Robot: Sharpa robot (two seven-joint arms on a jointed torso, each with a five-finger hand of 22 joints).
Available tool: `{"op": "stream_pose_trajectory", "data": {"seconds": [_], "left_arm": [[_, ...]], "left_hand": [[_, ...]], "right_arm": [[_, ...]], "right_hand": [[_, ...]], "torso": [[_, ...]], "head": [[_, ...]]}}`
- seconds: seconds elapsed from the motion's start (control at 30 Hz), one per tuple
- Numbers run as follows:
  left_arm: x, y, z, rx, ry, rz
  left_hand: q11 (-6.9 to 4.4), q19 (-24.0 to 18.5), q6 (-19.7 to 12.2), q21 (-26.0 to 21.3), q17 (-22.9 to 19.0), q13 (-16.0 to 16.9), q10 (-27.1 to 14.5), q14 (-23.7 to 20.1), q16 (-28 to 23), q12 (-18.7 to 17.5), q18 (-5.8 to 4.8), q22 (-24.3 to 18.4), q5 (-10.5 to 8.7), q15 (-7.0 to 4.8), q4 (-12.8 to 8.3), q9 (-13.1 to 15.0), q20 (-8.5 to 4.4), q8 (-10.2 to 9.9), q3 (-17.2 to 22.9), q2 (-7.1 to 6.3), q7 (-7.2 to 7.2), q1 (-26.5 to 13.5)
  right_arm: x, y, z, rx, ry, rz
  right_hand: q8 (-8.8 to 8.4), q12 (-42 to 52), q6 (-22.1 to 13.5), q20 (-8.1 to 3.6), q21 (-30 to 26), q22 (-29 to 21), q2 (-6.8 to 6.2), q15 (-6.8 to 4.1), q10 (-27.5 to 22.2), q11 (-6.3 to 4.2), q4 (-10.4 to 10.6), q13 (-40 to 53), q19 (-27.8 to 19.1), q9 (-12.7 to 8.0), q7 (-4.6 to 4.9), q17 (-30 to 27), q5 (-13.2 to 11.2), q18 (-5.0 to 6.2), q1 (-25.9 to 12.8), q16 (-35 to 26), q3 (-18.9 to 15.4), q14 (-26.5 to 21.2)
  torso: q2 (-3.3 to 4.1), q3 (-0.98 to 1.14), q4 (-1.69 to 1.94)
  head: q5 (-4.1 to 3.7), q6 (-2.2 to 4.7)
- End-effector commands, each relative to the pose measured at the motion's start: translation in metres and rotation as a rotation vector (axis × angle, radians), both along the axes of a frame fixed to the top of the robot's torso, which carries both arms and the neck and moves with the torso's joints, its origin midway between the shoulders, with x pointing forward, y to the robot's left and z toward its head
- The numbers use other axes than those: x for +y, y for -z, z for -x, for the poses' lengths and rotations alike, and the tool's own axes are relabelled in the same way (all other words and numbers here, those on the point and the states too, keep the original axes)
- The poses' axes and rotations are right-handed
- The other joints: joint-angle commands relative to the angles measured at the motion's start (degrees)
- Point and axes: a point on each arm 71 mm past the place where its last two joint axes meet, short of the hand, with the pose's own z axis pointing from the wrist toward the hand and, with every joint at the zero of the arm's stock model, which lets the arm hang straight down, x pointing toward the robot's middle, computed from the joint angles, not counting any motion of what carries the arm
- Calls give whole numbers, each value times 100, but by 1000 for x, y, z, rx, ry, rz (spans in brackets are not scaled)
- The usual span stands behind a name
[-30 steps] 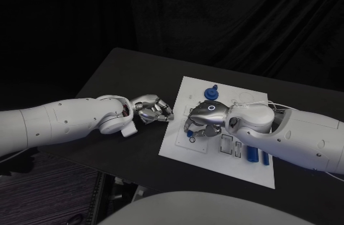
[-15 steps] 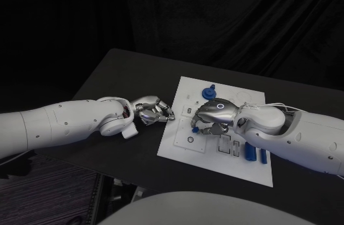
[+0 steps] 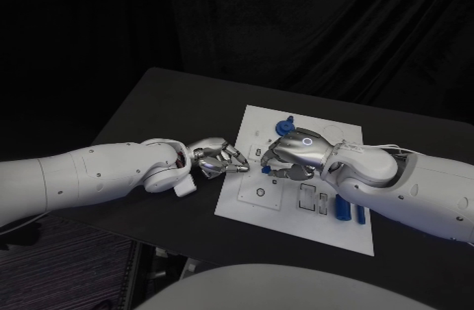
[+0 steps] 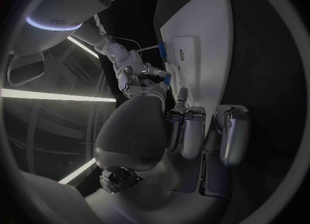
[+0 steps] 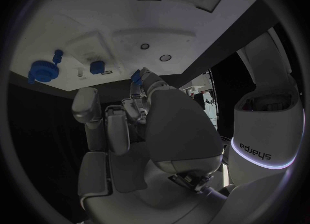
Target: Assemble the parts on the task board
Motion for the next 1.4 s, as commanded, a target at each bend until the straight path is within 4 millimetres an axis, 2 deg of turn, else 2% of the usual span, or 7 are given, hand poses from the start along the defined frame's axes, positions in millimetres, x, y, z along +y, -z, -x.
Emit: {"op": "stream_pose_trajectory", "data": {"seconds": [0.03,0.2,0.43,0.6,0.8,1.17,1.4], "left_arm": [[-6,1,3,7,21,36],[-10,3,4,14,30,39],[-16,5,4,19,43,44],[-18,5,4,18,48,48],[-20,5,4,13,49,54],[-21,4,3,7,55,63],[-23,4,3,2,62,73]], "left_hand": [[37,343,-8,-35,1508,1501,605,595,37,-3,13,1388,-40,40,9,-24,38,-37,-46,-24,36,-54],[40,341,-1,-38,1508,1501,605,595,37,-3,14,1387,-59,43,10,-48,42,-47,-66,-29,39,-67],[43,339,9,-40,1508,1501,605,595,37,-3,14,1386,-77,46,12,-68,46,-54,-83,-28,41,-82],[43,330,15,-50,1508,1501,605,595,37,-3,18,1382,-76,47,12,-75,47,-55,-84,-22,40,-83],[42,318,22,-63,1508,1501,605,595,37,-3,22,1376,-68,48,5,-85,48,-57,-84,-15,39,-76],[36,309,83,-72,1508,1501,605,595,37,-3,25,1373,18,47,-27,-156,53,-65,-78,6,32,13],[14,311,222,-69,1508,1501,605,595,37,-3,24,1374,60,33,-47,-187,47,-1,-76,12,0,102]], "right_arm": [[0,-5,0,-43,29,-59],[1,-6,2,-45,28,-67],[8,-6,3,-37,20,-59],[13,-5,4,-26,12,-45],[18,-3,5,-11,6,-23],[21,-1,5,7,3,5],[23,0,5,11,3,14]], "right_hand": [[14,19,19,0,-15,759,49,-18,26,-5,-20,2,1,267,2,1003,9,23,18,-36,-17,9],[19,21,26,-2,-6,763,50,-20,37,-4,-21,6,13,278,2,1007,14,20,19,-32,-18,16],[34,26,43,-6,12,771,56,-25,50,-7,-29,8,39,309,5,1017,31,15,27,-24,-18,32],[39,29,49,-8,15,773,57,-26,65,-9,-31,15,45,319,4,1021,34,14,29,-21,-19,38],[48,33,60,-10,27,777,61,-28,81,-11,-33,21,60,335,3,1024,38,10,30,-19,-20,43],[50,34,61,-11,9,771,62,-28,84,-14,-37,21,46,346,3,1016,39,15,33,-23,-20,37],[49,36,58,-12,7,771,61,-28,92,-16,-39,24,45,349,5,1020,39,15,35,-21,-20,41]], "torso": [[2,6,13],[0,7,12],[-5,10,2],[-3,1,24],[-7,1,34],[-6,-6,42],[-5,-3,39]], "head": [[-31,0],[-48,0],[-27,0],[-46,0],[-52,0],[-45,0],[-41,0]]}}
